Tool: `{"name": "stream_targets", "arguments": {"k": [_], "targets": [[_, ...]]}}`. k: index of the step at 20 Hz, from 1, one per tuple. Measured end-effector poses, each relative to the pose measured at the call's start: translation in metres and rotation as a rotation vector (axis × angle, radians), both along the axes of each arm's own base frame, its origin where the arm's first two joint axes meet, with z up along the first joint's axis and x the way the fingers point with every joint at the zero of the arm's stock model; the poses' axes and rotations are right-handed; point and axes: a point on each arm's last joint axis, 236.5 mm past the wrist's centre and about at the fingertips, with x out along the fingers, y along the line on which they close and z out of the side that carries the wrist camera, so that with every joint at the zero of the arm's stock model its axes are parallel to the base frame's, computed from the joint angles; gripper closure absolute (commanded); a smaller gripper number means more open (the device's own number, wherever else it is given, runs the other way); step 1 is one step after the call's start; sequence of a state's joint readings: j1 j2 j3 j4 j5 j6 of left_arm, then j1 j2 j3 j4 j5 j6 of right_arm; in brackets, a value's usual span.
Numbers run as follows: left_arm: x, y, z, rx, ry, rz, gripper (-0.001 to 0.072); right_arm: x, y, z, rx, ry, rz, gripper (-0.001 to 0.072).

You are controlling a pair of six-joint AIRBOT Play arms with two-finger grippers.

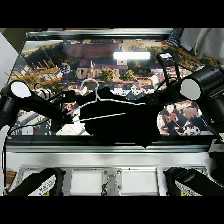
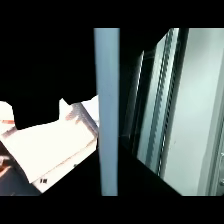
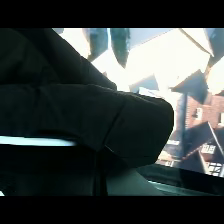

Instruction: Fold the clothes and pants, and hang the long-sleeved shirts on hangers.

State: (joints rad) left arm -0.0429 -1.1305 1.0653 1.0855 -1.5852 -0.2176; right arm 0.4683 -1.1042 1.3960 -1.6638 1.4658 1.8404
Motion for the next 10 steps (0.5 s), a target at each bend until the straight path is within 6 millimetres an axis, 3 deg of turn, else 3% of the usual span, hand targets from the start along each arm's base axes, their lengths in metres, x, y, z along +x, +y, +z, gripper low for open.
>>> {"name": "stream_targets", "arguments": {"k": [10], "targets": [[0.007, -0.021, -0.01, -0.084, 0.061, 0.012, 0.0696, 0.002, 0.006, 0.006, 0.024, -0.018, 0.017, 0.0695]]}}
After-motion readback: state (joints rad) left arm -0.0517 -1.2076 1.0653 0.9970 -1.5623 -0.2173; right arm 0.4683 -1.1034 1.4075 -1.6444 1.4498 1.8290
